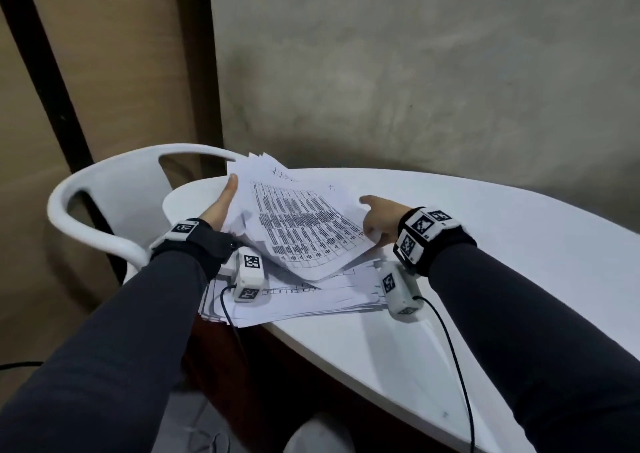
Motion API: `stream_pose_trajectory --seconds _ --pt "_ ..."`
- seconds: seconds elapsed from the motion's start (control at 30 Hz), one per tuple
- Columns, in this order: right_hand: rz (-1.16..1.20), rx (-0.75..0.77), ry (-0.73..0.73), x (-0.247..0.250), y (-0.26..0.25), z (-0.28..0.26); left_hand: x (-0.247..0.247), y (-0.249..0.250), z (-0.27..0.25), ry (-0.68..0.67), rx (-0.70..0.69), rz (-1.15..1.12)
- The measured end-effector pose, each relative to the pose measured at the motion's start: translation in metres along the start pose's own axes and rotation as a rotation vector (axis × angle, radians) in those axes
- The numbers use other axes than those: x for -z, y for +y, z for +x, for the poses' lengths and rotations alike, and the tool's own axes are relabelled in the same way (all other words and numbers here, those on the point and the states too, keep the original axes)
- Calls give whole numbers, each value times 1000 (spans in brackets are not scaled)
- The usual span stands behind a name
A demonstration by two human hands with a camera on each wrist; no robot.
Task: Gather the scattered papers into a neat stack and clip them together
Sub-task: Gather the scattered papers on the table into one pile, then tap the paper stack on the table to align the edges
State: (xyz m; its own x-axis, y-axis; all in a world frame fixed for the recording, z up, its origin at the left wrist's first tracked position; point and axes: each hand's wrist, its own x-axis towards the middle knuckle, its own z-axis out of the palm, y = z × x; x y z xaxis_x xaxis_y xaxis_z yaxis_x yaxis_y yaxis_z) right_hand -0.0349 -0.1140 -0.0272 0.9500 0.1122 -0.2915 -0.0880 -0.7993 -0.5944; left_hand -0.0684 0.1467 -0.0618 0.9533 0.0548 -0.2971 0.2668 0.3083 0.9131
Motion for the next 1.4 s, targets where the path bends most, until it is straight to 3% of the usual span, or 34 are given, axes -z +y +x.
stream_pose_trajectory --seconds 0.17,0.23,0.33,0.4,0.5,0.6,0.73,0.93,1.1,1.3,1.4 --pt "312 32 -289 -6 14 -16 4 -3 -5 166 -2 642" --pt "261 79 -185 2 21 -19 4 -2 -4 140 -81 659" --pt "276 61 194 26 39 -24 -4 6 -9 62 -224 603" --pt "507 80 209 38 47 -32 -18 15 -16 -11 -282 502" --pt "773 272 126 59 53 -47 -55 35 -30 -63 -407 413" --pt "846 405 344 82 46 -72 -100 51 -54 -80 -564 397" --pt "853 583 638 102 40 -99 -144 59 -73 -54 -674 319" --pt "776 529 645 96 69 -117 -155 30 -78 -79 -623 338" --pt "798 464 679 105 62 -125 -144 48 -72 -71 -655 335" --pt "883 658 726 135 25 -146 -168 79 -96 -170 -757 257" --pt "840 698 834 148 16 -145 -175 89 -99 -148 -827 128"
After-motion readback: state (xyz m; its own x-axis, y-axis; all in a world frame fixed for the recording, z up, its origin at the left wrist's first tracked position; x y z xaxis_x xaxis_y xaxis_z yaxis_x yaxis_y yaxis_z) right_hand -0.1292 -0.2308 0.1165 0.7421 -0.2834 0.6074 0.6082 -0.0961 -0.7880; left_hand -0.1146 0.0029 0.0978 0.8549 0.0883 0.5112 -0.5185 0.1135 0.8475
